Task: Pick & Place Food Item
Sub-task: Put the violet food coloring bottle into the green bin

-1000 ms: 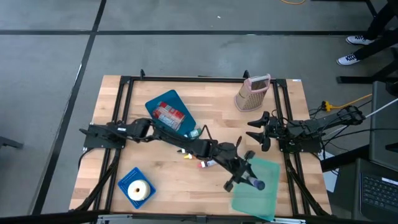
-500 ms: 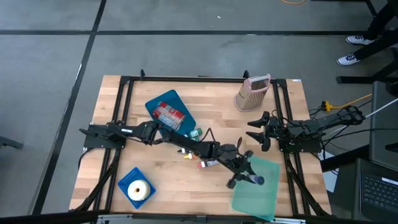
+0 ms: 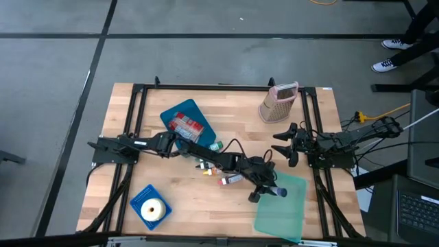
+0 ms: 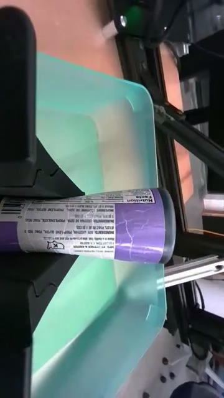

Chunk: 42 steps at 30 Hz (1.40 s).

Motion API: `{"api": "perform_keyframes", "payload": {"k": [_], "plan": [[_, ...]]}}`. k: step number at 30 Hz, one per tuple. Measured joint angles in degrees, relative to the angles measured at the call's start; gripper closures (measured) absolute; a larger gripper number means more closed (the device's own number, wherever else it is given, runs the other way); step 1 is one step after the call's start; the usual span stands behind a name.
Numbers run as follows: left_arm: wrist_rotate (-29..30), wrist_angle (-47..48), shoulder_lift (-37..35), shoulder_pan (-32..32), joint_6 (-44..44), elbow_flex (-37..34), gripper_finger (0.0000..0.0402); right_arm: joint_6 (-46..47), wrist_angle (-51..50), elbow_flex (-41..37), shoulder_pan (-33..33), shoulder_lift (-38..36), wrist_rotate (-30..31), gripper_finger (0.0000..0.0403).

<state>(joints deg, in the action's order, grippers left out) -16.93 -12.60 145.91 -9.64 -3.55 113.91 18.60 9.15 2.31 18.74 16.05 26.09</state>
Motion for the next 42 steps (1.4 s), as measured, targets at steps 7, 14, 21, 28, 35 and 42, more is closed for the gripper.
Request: {"api": "perform_keyframes", "payload": {"k": [7, 14, 21, 28, 35, 42], "plan": [[-0.13, 4.57, 0.00, 0.43, -0.06, 0.02, 0.0313, 0.03, -0.40, 0.00, 0.00, 0.00, -0.17, 0.0149], [0.93, 9.82, -0.22, 0.43, -0.22, 0.26, 0.0313, 0.28, -0.64, 0.00, 0.00, 0.00, -0.17, 0.0149], [2.65, 15.52, -1.64, 0.71, -0.81, 0.16, 0.0313, 0.30, -0.66, 0.00, -0.01, 0.00, -0.17, 0.0149], [8.66, 26.05, -4.71, 1.84, -3.15, -0.02, 0.0314, 0.45, -0.76, 0.00, 0.00, 0.00, -0.15, 0.0149], [9.06, 28.46, -5.44, 2.95, -4.69, 0.12, 0.0315, 0.45, -0.90, 0.00, 0.00, 0.00, -0.17, 0.0149], [12.20, 34.55, -5.83, 3.04, -8.56, 0.38, 0.0315, 0.43, -1.09, 0.00, -0.02, 0.00, -0.15, 0.0149]]}}
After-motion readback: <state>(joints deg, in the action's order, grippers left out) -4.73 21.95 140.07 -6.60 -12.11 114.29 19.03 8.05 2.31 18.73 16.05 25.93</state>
